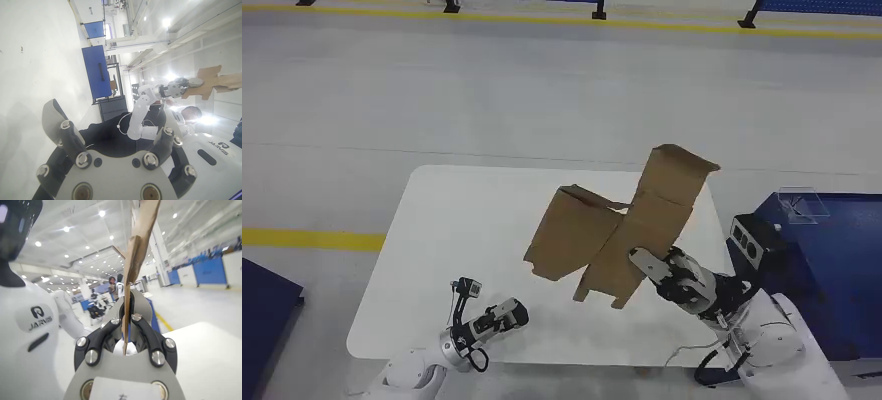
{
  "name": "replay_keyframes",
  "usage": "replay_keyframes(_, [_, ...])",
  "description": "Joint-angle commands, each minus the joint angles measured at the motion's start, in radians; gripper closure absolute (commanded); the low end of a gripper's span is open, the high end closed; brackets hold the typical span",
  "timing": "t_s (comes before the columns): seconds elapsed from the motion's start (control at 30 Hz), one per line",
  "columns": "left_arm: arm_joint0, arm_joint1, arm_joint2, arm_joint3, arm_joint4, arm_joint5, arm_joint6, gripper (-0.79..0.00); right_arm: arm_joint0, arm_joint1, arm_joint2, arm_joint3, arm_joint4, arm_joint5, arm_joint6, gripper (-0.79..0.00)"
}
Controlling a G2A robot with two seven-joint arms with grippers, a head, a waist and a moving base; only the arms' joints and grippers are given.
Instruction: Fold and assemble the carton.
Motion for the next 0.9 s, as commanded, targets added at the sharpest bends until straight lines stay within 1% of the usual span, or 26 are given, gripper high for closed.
replay_keyframes(0.0, [0.000,0.000,0.000,0.000,0.000,0.000,0.000,-0.785,0.008,0.008,0.004,0.014,0.319,0.100,0.170,0.000])
replay_keyframes(0.07, [0.000,0.000,0.000,0.000,0.000,0.000,0.000,-0.785,0.016,0.013,0.015,0.030,0.436,0.159,0.252,0.000])
replay_keyframes(0.5, [0.000,0.000,0.000,0.000,0.000,0.000,0.000,-0.785,0.016,0.013,0.015,0.030,0.436,0.159,0.252,0.000])
replay_keyframes(0.57, [0.002,0.002,-0.021,-0.026,-0.067,0.023,0.005,-0.785,0.014,0.014,-0.008,0.054,0.424,0.256,0.266,0.000])
replay_keyframes(0.63, [0.003,0.011,-0.069,-0.050,-0.126,-0.001,-0.049,-0.785,0.030,0.016,-0.017,0.094,0.307,0.326,0.271,0.000])
replay_keyframes(0.7, [0.014,0.022,-0.117,-0.078,-0.221,-0.008,-0.134,-0.785,0.030,0.016,-0.051,0.134,0.227,0.384,0.281,0.000])
replay_keyframes(0.8, [0.017,0.038,-0.180,-0.091,-0.299,0.020,-0.262,-0.785,0.030,0.013,-0.093,0.199,0.171,0.432,0.287,0.000])
replay_keyframes(0.87, [0.013,0.046,-0.193,-0.107,-0.281,0.070,-0.312,-0.785,0.030,0.010,-0.122,0.228,0.166,0.460,0.301,0.000])
